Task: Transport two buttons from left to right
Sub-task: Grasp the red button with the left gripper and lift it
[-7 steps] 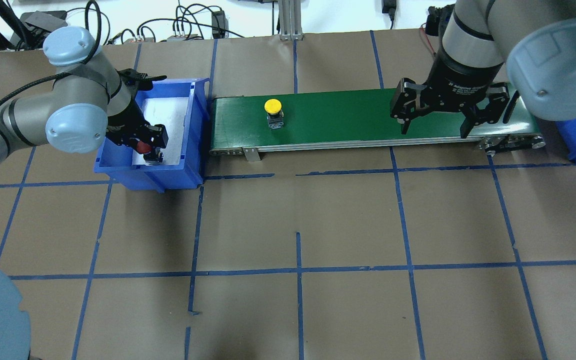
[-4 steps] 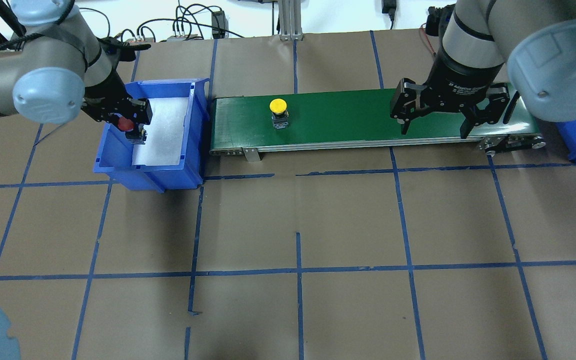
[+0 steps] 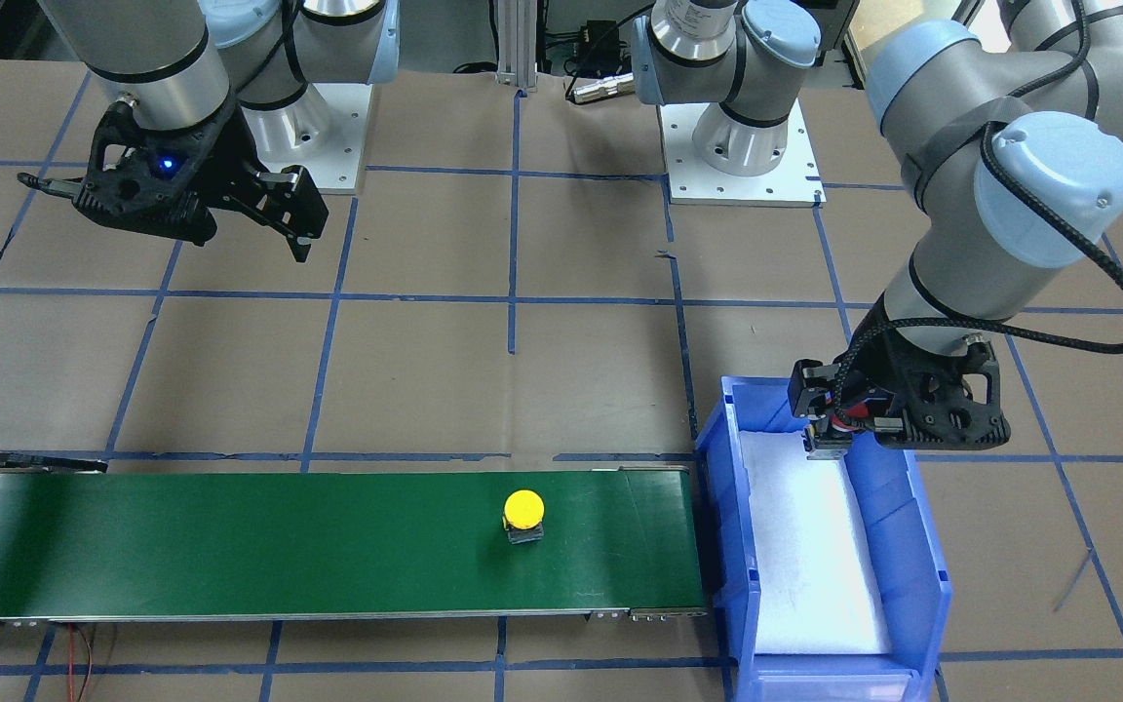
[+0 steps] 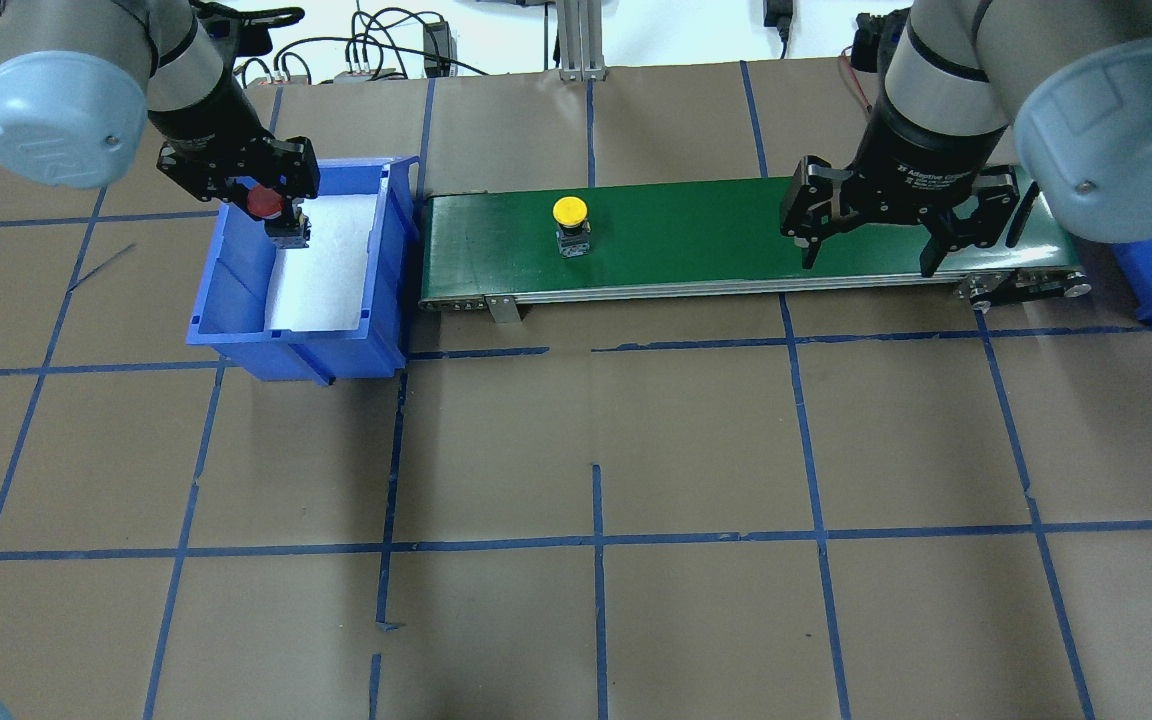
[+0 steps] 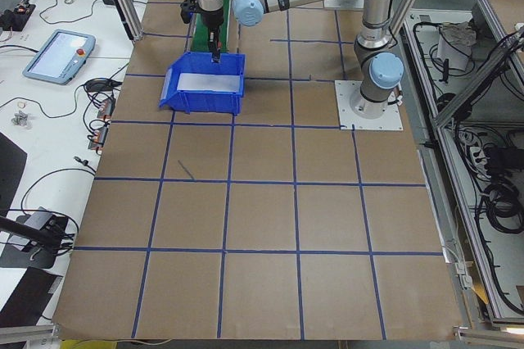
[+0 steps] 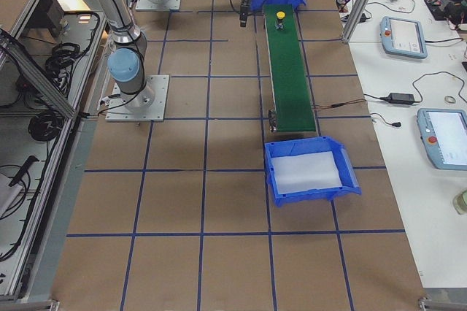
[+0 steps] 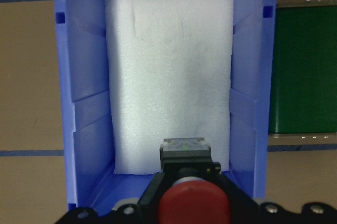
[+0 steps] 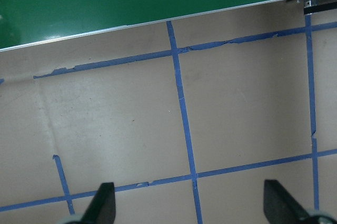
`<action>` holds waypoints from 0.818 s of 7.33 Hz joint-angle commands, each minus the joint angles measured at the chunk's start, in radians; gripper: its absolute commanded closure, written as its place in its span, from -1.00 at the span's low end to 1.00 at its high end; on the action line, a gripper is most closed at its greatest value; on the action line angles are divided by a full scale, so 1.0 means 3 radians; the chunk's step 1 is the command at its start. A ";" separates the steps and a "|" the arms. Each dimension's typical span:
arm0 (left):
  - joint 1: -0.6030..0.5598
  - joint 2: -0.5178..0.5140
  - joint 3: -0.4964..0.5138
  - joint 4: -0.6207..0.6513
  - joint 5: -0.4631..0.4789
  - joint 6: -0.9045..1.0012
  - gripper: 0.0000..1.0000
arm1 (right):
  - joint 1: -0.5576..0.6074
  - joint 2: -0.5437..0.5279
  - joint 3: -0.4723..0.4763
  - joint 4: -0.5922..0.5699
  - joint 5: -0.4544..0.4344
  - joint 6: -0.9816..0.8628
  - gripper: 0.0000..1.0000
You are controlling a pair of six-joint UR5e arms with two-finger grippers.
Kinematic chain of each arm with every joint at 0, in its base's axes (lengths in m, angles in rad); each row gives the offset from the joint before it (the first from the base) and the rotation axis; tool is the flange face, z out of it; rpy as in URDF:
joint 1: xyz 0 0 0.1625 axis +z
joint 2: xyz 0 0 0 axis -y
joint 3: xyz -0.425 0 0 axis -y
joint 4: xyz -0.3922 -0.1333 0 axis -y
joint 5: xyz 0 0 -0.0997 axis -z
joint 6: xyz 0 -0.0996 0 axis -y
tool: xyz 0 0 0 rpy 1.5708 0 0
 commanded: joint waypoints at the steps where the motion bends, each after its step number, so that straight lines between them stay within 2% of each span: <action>1: -0.0333 -0.0184 0.0199 0.0150 -0.0200 -0.0355 0.18 | 0.0000 -0.0004 0.0000 0.0000 0.0008 0.0000 -1.00; 3: -0.0692 -0.0735 0.0749 0.0182 -0.0165 -0.0825 0.19 | 0.0000 -0.0009 0.0000 0.0000 0.0018 0.0000 -1.00; 4: -0.0724 -0.0849 0.0808 0.0182 -0.0159 -0.0913 0.19 | 0.0000 -0.0009 0.0000 0.0005 0.0008 0.0000 -1.00; 6: -0.0724 -0.0794 0.0646 0.0187 -0.0129 -0.0807 0.19 | 0.0000 -0.0004 0.0000 0.0000 0.0003 0.0000 -1.00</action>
